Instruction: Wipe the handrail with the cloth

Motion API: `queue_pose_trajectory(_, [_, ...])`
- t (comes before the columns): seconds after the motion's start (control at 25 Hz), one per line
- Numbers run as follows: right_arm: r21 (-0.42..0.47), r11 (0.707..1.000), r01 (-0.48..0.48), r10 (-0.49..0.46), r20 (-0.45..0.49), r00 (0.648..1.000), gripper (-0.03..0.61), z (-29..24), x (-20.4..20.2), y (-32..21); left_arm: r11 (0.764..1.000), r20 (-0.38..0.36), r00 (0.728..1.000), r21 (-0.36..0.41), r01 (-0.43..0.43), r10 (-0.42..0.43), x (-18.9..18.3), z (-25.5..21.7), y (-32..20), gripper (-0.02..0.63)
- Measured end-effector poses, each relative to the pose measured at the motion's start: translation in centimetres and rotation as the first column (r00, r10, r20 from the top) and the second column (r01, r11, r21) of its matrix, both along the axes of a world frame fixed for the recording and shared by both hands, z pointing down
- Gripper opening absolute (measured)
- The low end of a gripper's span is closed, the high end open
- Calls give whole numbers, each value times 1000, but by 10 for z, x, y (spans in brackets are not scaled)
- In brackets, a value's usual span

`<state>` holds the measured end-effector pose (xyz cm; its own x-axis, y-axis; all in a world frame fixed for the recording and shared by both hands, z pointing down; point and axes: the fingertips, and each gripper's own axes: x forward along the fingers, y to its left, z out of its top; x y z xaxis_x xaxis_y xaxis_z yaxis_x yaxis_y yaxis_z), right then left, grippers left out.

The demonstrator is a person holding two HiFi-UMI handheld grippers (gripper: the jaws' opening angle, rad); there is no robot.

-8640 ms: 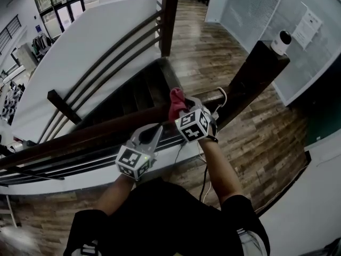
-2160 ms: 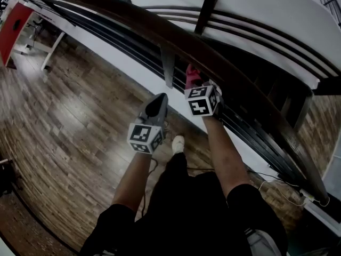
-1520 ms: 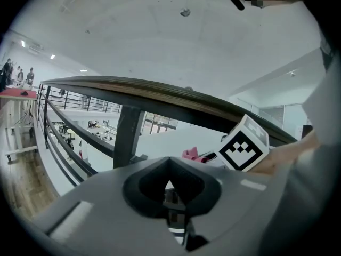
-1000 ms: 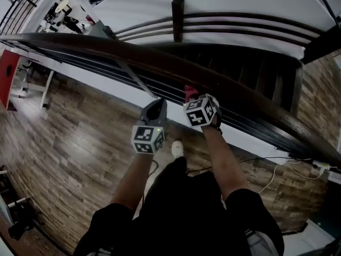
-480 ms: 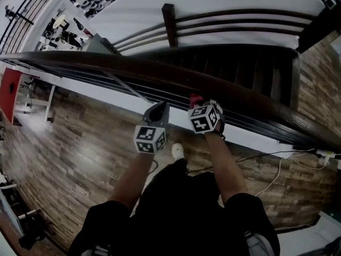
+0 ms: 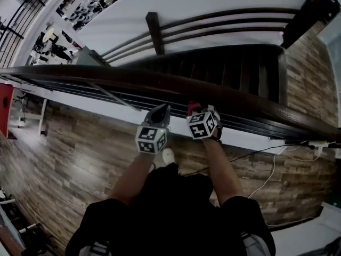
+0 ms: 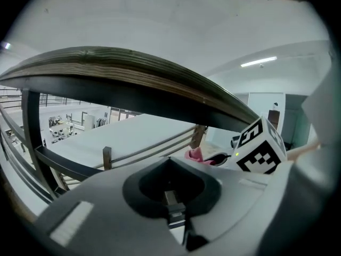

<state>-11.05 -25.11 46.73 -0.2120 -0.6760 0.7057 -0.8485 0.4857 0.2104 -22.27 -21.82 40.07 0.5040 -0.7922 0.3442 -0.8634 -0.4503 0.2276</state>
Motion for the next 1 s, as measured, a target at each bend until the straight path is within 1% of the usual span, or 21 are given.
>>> queue_pose_trajectory(0.12, [-1, 1000, -14, 14, -21, 1000, 52, 0, 20, 3, 1000, -9, 1000, -14, -14, 14, 12, 3, 0, 0])
queue_pose_trajectory(0.28, [-11, 998, -65, 64, -31, 997, 52, 0, 52, 9, 999, -12, 999, -28, -45, 45, 36, 9, 6, 0])
queue_pose_trajectory(0.4, [0, 997, -81, 81, -31, 996, 52, 0, 74, 13, 998, -8, 999, -36, -46, 46, 54, 15, 12, 0])
queue_pose_trajectory(0.56, [17, 998, -64, 65, -53, 996, 52, 0, 100, 20, 998, -2, 999, -48, -37, 37, 74, 22, 18, 0])
queue_pose_trajectory(0.68, [18, 998, -53, 54, -47, 997, 52, 1, 122, 24, 998, 57, 997, -33, -52, 54, 96, 27, 27, 0])
queue_pose_trajectory(0.72, [16, 999, -47, 48, -42, 998, 52, 2, 129, 26, 998, 64, 997, -31, -49, 51, 105, 28, 30, 0])
queue_pose_trajectory(0.88, [25, 1000, -6, 6, -32, 999, 52, 1, 155, 34, 1000, 36, 999, -19, 9, -8, 136, 23, 39, 0])
queue_pose_trajectory(1.0, [38, 999, 25, -23, -35, 999, 52, -3, 175, 39, 1000, 26, 999, -14, 28, -27, 157, 18, 45, 0])
